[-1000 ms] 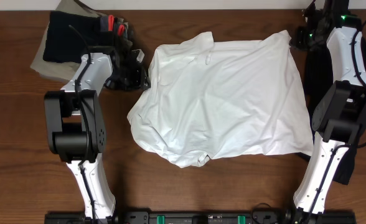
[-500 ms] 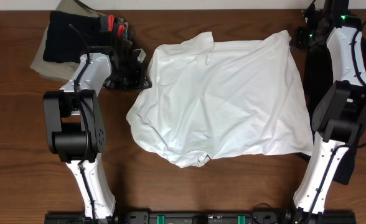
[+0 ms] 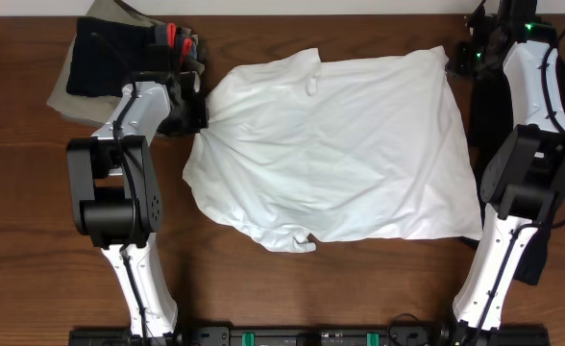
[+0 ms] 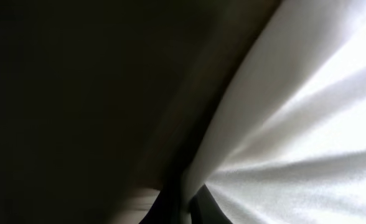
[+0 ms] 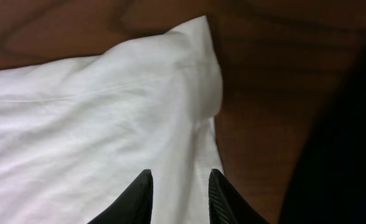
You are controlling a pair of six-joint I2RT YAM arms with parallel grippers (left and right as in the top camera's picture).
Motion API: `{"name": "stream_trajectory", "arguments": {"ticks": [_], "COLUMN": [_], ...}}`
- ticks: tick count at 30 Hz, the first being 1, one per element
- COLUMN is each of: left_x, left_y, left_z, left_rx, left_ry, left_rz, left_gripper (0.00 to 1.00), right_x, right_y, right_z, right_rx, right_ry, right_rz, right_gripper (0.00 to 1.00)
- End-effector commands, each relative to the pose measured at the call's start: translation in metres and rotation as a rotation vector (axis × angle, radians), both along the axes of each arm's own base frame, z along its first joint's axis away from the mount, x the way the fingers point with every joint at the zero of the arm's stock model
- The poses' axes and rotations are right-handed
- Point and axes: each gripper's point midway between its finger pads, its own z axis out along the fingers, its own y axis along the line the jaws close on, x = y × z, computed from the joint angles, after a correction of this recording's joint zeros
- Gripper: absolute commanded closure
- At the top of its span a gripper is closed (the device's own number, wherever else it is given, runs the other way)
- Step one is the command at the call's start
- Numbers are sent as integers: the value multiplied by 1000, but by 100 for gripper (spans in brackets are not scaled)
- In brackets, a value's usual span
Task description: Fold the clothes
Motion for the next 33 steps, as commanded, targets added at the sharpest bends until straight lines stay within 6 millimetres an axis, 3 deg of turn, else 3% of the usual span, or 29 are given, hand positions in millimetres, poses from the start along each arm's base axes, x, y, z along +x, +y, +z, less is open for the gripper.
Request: {"name": "stream_trajectory", "arguments": {"ticks": [1,3,4,5,9,14,18,21,26,30,33], "left_x": [5,8,9,9,7,-6,-30,-53,-96,-135,-162], "left_y": [23,23,22,23,22,11,-5,-13,-25,-35,-45], "left_z": [-2,2,6,11,48,125,181,211,233,232,226], "left_rx": [72,72,70,67,60,-2,-53,-55,-57,-54,-49], "left_ry": [-2,-10,-14,-18,-39,-116,-182,-202,-159,-45,55], "left_rz": [71,72,77,89,115,99,67,50,20,-9,-44], "left_gripper": [83,39,12,0,2,2,2,2,2,2,2], "right_x": [3,3,3,2,-6,-31,-70,-106,-160,-198,-216], "right_y": [4,5,5,5,6,12,27,40,70,83,90], "right_z": [23,22,22,22,35,86,140,171,203,211,216], "right_rx": [-10,-9,-9,-8,-3,16,67,101,112,44,-11], "right_ry": [-46,-45,-44,-40,-29,-30,-22,8,77,158,183], "right_rz": [27,27,27,27,22,-9,-15,-20,20,20,3], "right_gripper": [73,74,74,73,65,59,56,55,57,59,59]}}
